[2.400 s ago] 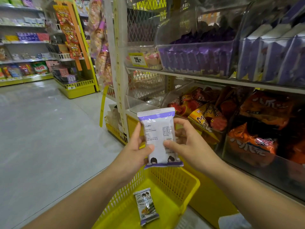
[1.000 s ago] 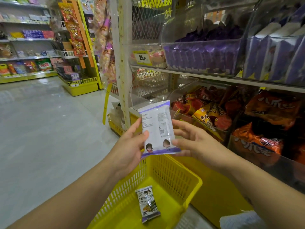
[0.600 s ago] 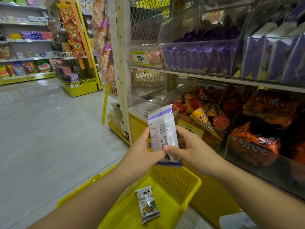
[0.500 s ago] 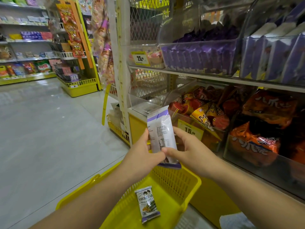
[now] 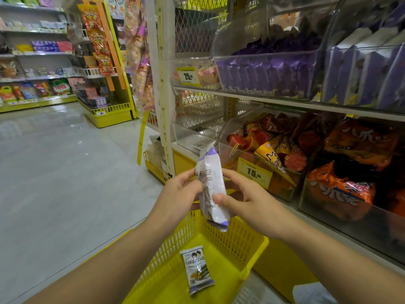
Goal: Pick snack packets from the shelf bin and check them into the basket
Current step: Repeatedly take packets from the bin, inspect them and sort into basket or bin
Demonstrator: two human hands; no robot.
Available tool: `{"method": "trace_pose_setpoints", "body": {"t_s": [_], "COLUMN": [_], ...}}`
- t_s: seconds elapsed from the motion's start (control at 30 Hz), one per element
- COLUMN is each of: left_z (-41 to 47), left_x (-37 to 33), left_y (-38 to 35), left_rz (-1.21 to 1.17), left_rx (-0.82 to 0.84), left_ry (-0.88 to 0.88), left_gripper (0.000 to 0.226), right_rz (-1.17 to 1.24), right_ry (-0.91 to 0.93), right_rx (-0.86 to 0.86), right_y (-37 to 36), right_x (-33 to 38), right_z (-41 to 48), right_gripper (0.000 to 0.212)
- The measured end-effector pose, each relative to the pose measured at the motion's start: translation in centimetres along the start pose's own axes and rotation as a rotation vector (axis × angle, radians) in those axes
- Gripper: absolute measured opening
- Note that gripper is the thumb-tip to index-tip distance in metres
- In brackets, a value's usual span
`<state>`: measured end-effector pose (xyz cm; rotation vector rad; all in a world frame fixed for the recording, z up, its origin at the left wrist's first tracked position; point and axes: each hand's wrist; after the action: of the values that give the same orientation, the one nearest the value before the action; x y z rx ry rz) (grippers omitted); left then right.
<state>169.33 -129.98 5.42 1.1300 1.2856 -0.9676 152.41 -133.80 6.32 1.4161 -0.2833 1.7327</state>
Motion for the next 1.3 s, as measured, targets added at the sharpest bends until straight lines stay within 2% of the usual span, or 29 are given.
{"method": "trace_pose_setpoints", "body": {"t_s": [0.17,0.33,0.43,0.57,0.67,0.73,0.83,0.9,1.0,1.07,1.17,1.23,1.3], "left_z": [0.4,0.4,0.3,-0.3,-1.0,-1.2,-1.4,-1.7,-2.7,-3.8,-5.0,-5.4,-5.7], "left_x": [0.0,0.1,0.1,0.4,0.9,1.0,0.5,-0.1,-1.1,-1.9,-3.6,-5.3,-7.5], "left_y": [0.6,0.6,0.5,-0.5,-2.0,-2.4,-2.3,-2.4,-3.2,-4.0,-5.0,-5.9,-7.2], "left_rz": [-0.070,-0.110,-0.134,-0.227,-0.304,-0.358,-0.511,-0.583,-0.530,-0.440,-0.405,-0.419,-0.396], "left_rx": [-0.047,-0.034,-0.010,0.205,0.248,0.226,0.157,0.088,0.061,0.136,0.318,0.441,0.478], "left_ry": [0.062,0.126,0.179,0.188,0.201,0.199,0.153,0.127,0.084,0.025,-0.011,0.007,0.007], "left_gripper": [0.025,0.025,0.033,0.053,0.068,0.058,0.035,0.032,0.034,0.045,0.056,0.053,0.046], "right_rz": [-0.065,-0.070,0.035,0.063,-0.057,-0.159,-0.160,-0.169,0.000,0.016,0.035,0.120,0.205], "right_ry": [0.019,0.013,-0.047,-0.090,-0.043,-0.034,-0.079,-0.141,-0.188,-0.163,-0.122,-0.152,-0.172], "right_rx": [0.039,0.062,0.058,-0.028,-0.093,-0.070,-0.046,-0.080,-0.121,-0.133,-0.210,-0.297,-0.394], "right_y": [0.1,0.0,0.1,-0.1,-0.8,-1.3,-0.8,0.1,1.3,2.0,3.5,4.6,5.8], "right_x": [0.0,-0.2,-0.6,-1.1,-0.8,-0.4,0.4,1.2,2.2,2.9,4.4,5.6,7.4], "right_z": [-0.2,0.0,0.1,0.3,0.1,-0.1,-0.1,-0.3,-1.6,-2.6,-4.3,-5.2,-6.1], "right_gripper": [0.047,0.046,0.045,0.041,0.025,0.022,0.035,0.046,0.062,0.062,0.050,0.044,0.043]}}
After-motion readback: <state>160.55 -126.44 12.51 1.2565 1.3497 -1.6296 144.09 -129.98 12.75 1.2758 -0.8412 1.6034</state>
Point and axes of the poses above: each hand's wrist, its own z-axis towards the middle knuckle, its own y-axis out of the back of the hand, x = y × z, and after that the axes turned 5 degrees about y, right-handed
